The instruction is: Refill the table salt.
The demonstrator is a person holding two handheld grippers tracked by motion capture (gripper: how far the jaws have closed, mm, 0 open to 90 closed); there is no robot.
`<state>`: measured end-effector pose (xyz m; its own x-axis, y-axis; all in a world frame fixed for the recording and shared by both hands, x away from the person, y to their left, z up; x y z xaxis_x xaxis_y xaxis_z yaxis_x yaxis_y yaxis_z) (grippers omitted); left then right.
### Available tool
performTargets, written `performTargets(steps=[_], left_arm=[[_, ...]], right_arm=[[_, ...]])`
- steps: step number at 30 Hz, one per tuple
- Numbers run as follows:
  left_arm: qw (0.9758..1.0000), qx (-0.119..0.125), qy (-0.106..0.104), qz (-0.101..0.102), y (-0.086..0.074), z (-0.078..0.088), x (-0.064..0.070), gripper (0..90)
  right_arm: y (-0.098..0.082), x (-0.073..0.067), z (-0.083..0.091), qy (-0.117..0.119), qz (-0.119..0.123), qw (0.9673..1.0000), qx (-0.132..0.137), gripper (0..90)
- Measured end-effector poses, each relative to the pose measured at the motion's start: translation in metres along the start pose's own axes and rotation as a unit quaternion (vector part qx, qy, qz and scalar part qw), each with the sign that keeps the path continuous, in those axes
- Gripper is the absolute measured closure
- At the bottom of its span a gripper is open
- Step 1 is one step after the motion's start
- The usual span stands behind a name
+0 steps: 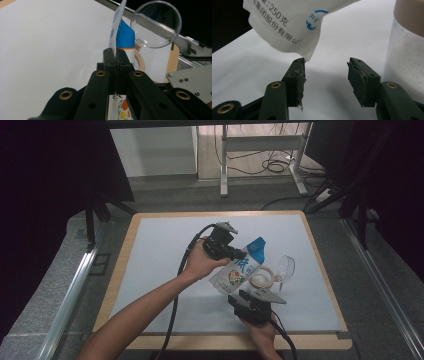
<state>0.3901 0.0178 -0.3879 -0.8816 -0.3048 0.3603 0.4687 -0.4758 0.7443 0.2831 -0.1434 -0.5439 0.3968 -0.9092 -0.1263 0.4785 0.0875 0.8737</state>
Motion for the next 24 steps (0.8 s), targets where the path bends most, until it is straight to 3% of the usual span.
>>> performTargets(steps=[11, 16, 24], left_arm=[[0.9995, 0.031, 0.005, -0.003, -0.011, 0.012, -0.005, 89.8], [0.9989, 0.045, 0.012, 0.004, -0.021, 0.018, -0.012, 89.8], [0.9970, 0.075, 0.006, 0.017, -0.034, 0.030, -0.021, 89.8]], right_arm=[[-0.001, 0.002, 0.002, 0.000, -0.002, 1.0000, 0.001, 47.4], [-0.001, 0.002, 0.002, 0.002, -0.003, 1.0000, -0.001, 47.3], [-0.002, 0.001, 0.001, 0.003, -0.001, 1.0000, -0.003, 47.3]])
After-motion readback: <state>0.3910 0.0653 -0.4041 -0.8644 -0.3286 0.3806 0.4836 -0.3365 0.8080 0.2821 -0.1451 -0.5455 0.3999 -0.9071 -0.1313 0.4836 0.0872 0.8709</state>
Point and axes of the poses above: each handheld gripper's, and its own axes: z roughly backward along the jaws, y roughly out of its top, x roughly to its right, the point moved 1 cm from there along -z, roughly forward along the jaws, and after that the axes turned 13 degrees about -y, right-handed, at the moved point
